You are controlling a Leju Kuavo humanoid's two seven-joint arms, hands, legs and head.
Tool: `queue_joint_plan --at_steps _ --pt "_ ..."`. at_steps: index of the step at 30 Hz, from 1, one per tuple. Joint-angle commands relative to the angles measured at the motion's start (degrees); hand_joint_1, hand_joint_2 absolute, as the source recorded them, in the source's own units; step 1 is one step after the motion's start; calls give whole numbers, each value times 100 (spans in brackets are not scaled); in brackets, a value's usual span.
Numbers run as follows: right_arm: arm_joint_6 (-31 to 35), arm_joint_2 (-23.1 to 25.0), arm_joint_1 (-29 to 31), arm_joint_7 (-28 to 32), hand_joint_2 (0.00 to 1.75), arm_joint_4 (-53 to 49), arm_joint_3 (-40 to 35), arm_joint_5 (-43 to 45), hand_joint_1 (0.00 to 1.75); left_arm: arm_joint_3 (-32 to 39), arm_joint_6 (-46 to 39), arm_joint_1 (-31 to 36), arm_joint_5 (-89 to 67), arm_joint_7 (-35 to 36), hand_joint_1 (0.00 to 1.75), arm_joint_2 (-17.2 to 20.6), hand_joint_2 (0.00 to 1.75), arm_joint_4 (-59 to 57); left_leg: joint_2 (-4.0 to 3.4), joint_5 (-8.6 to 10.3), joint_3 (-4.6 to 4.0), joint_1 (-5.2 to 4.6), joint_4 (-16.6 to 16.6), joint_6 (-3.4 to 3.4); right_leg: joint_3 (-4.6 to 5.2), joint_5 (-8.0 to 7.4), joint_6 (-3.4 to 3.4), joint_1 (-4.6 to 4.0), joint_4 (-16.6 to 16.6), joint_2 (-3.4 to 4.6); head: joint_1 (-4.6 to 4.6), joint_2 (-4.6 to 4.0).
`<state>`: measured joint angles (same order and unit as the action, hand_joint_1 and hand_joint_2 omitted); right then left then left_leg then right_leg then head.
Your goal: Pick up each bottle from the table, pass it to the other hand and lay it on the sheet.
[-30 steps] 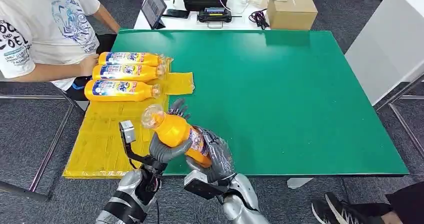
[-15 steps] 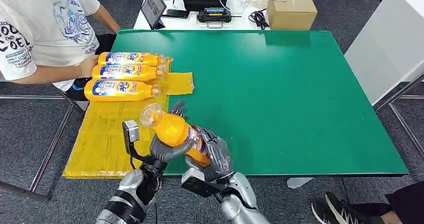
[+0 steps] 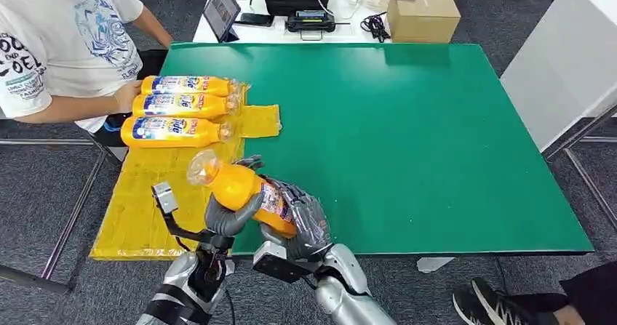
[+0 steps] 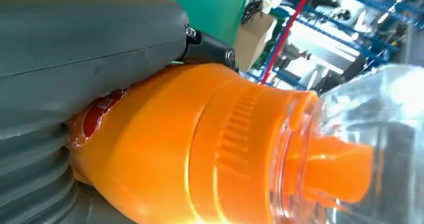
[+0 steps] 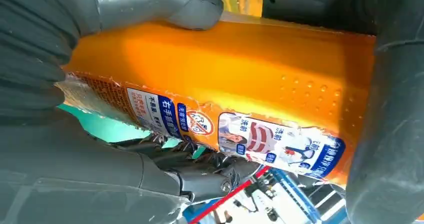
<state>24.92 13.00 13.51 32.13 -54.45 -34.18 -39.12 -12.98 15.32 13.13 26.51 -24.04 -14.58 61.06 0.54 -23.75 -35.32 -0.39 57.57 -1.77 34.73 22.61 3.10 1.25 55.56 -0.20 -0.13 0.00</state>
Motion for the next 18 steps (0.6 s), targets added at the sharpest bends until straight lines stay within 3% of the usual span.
queue_joint_plan --at_steps 1,5,6,7,8,9,10,14,18 --pt "-199 -171 72 -155 175 568 -344 -157 175 311 -180 191 69 -109 175 -143 175 446 14 -11 25 13 4 11 -34 13 -15 -14 -3 -18 0 0" --pt "-309 -157 138 -266 175 719 -364 -231 175 462 44 153 434 10 175 -178 175 513 13 -14 32 16 3 12 -42 14 -17 -18 -8 -13 0 0" --pt "-298 -146 145 -255 175 751 -356 -237 168 465 178 141 577 91 175 -185 175 532 10 -10 23 14 2 10 -32 9 -14 -15 -7 -9 0 0" --pt "-354 -143 158 -267 175 784 -360 -231 70 449 162 128 535 65 175 -171 175 565 9 -3 11 7 -1 6 -16 4 -8 -7 -5 -4 0 0" --pt "-331 -145 173 -319 175 810 -375 -292 0 445 140 114 504 47 175 -169 175 594 11 -10 24 14 1 10 -33 11 -14 -15 -7 -6 0 0" --pt "-308 -93 128 -340 175 772 -259 -182 0 447 116 91 491 52 175 -163 175 634 11 -6 18 11 0 8 -25 7 -11 -12 -7 -6 0 0" --pt "-326 -101 129 -382 0 743 -263 -213 0 436 6 70 364 -10 175 -146 175 667 13 -12 27 14 2 11 -35 13 -15 -15 -6 -9 0 0" --pt "-513 -143 19 -310 0 128 -70 152 0 572 -517 136 -210 -432 175 -85 175 663 11 -16 29 16 6 12 -40 15 -16 -18 -5 -5 2 0" --pt "-1126 -413 -213 -227 0 -1163 232 922 0 808 -1277 293 -870 -832 175 -52 175 548 13 -5 6 8 6 9 -12 9 -12 -8 4 -9 0 0"
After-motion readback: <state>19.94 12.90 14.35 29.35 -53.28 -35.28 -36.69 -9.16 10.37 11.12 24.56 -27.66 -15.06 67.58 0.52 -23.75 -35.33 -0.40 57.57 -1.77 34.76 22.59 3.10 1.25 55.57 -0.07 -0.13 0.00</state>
